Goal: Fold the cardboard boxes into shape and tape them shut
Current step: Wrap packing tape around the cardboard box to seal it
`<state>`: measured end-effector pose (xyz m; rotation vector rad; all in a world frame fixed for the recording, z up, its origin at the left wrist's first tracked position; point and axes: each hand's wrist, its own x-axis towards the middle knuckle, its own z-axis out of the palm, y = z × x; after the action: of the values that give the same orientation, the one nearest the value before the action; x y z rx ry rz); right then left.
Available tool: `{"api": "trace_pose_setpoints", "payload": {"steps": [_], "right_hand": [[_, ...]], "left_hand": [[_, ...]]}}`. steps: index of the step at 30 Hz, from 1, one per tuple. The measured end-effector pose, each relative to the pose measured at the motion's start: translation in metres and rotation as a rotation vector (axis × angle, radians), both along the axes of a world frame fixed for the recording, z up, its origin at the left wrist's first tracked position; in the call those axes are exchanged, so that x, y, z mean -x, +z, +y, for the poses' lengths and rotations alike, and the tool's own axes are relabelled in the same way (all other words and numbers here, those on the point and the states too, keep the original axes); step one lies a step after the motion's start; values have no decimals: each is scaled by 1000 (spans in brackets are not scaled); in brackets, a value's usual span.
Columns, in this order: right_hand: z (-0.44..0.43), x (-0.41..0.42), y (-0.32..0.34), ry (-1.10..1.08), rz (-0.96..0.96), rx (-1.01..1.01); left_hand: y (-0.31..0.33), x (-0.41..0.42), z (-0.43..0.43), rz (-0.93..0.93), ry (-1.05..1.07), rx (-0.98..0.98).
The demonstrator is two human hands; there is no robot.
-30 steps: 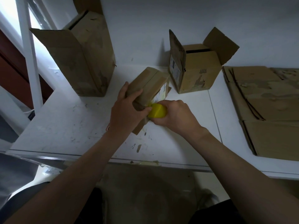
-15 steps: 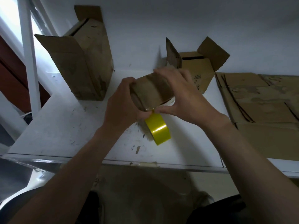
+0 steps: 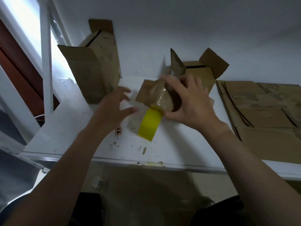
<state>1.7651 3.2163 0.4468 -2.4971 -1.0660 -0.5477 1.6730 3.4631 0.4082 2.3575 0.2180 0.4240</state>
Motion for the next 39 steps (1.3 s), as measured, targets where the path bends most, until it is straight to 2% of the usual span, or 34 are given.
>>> {"api": "trace_pose_setpoints", "payload": {"steps": [2, 4, 7, 11, 14, 17, 23, 27, 30, 34, 36, 39], "right_hand": [[3, 1, -2, -62, 7, -137], [8, 2, -7, -67, 57, -269], [14, 3, -16, -22, 207, -470], [22, 1, -25, -10, 305, -591], [27, -5, -34, -2, 335, -632], [30, -7, -46, 54, 396, -677], [26, -8, -72, 91, 576, -578], [21, -11, -70, 70, 540, -487], [19, -6, -66, 20, 403, -416], [20, 3, -57, 96, 149, -286], [19, 4, -54, 111, 144, -266], [13, 2, -47, 91, 248, -320]], "left_hand": [[-15, 6, 18, 133, 184, -74], [-31, 12, 29, 299, 274, -93], [-49, 20, 29, 518, 279, -69], [-69, 21, 14, 620, 187, -156], [-75, 19, 9, 575, 209, -251], [-73, 17, 12, 505, 212, -256], [-33, 17, 30, 245, 363, -76], [4, 20, 26, -23, 367, 10], [24, 19, 5, -177, 319, 112], [34, 23, -25, -198, 167, 317], [33, 24, -37, -158, 120, 460], [29, 23, -51, -90, 122, 652]]}}
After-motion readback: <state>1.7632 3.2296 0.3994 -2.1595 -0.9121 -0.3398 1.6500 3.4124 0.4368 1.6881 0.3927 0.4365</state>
